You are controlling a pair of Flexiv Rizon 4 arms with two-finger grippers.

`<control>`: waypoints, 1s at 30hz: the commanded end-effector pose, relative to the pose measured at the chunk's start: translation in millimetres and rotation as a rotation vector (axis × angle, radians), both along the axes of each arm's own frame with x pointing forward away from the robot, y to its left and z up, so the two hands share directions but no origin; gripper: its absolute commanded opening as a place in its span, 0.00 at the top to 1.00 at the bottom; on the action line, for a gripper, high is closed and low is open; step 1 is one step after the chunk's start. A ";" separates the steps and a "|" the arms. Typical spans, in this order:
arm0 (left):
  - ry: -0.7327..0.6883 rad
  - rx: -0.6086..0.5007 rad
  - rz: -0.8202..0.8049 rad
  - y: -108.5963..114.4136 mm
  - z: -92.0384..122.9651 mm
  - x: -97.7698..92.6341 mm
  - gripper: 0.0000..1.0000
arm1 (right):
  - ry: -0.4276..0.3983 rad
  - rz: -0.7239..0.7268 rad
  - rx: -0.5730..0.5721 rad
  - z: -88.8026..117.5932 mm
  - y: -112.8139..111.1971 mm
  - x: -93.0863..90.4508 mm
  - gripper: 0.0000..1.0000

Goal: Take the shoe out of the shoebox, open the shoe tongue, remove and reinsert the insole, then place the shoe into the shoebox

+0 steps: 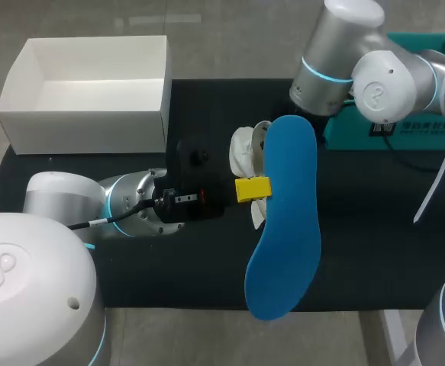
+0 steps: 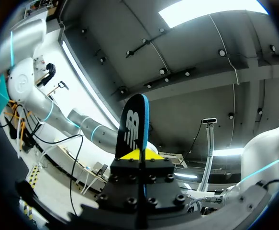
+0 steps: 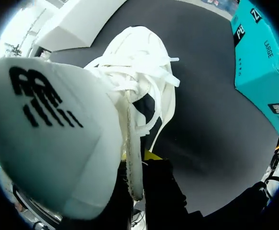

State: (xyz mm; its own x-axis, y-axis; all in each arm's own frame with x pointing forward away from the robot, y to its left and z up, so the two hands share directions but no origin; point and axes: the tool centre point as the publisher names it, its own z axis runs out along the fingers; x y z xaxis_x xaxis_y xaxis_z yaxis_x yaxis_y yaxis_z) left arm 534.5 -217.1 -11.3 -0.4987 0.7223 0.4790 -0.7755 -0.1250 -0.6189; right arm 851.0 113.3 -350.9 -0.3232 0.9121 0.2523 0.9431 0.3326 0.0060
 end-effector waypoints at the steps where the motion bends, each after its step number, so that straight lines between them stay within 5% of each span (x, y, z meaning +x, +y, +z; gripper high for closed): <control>1: 0.001 -0.002 0.001 0.2 -0.8 -0.5 1.00 | -0.021 -0.177 -0.032 5.9 3.5 -7.1 1.00; 30: 0.001 -0.002 0.001 0.2 -0.8 -0.5 1.00 | -0.045 -0.156 -0.054 -37.4 1.4 12.4 1.00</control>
State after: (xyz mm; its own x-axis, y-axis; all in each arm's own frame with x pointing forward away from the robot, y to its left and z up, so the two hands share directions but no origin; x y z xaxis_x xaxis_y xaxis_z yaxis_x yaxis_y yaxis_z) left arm 534.5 -217.1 -11.3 -0.4987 0.7224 0.4790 -0.7755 -0.1250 -0.6189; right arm 862.2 112.0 -384.8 -0.1885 0.9631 0.1920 0.9821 0.1852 0.0354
